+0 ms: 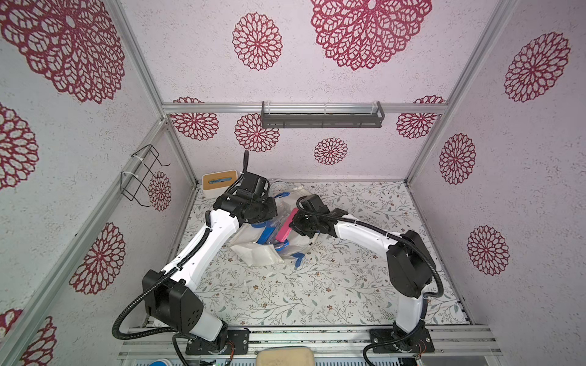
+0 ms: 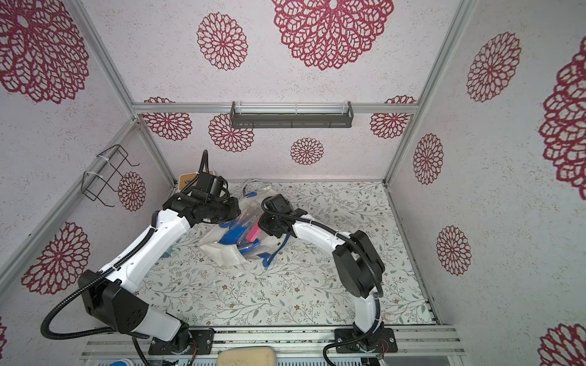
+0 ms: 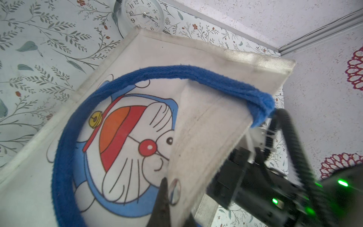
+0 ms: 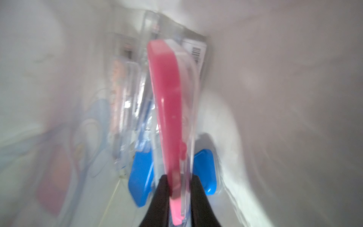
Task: Take out the compass set from the canvas bag
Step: Pick up the compass set from the canvas bag, then place the compass set at the center of the board.
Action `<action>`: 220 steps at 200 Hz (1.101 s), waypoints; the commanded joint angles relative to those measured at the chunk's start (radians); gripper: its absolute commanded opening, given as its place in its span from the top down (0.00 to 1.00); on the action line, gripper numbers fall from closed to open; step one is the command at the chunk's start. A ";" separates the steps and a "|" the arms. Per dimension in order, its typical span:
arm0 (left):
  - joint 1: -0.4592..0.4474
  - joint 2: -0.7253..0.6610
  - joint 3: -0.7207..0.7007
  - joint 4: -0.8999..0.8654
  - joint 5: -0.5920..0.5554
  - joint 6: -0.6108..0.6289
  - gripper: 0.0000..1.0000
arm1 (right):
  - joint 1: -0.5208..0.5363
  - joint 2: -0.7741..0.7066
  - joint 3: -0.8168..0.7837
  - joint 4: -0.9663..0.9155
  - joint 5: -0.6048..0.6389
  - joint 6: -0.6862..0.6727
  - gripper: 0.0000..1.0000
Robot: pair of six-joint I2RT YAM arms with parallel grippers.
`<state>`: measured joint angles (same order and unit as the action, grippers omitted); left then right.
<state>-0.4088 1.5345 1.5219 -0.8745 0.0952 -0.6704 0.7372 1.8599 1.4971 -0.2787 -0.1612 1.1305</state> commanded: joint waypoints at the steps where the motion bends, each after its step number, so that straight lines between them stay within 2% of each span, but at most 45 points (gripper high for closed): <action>1: 0.004 -0.025 0.003 0.032 0.023 0.000 1.00 | -0.023 -0.116 0.015 0.007 -0.008 -0.170 0.86; 65: 0.016 -0.018 0.022 0.023 0.033 0.017 1.00 | -0.129 -0.276 -0.068 0.048 -0.193 -0.301 0.86; 100: 0.028 -0.010 0.030 0.018 0.043 0.027 1.00 | -0.276 -0.393 -0.106 0.049 -0.315 -0.360 0.86; 137: 0.036 0.004 0.050 0.015 0.055 0.034 1.00 | -0.479 -0.442 -0.127 0.021 -0.421 -0.403 0.85; 179: 0.040 0.021 0.073 0.012 0.067 0.041 1.00 | -0.689 -0.355 -0.166 -0.016 -0.453 -0.499 0.85; 220: 0.041 0.035 0.086 0.006 0.072 0.043 1.00 | -0.731 -0.127 -0.119 -0.014 -0.458 -0.571 0.85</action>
<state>-0.3721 1.5635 1.5677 -0.8932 0.1463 -0.6388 0.0025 1.6188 1.3376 -0.2806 -0.5797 0.6434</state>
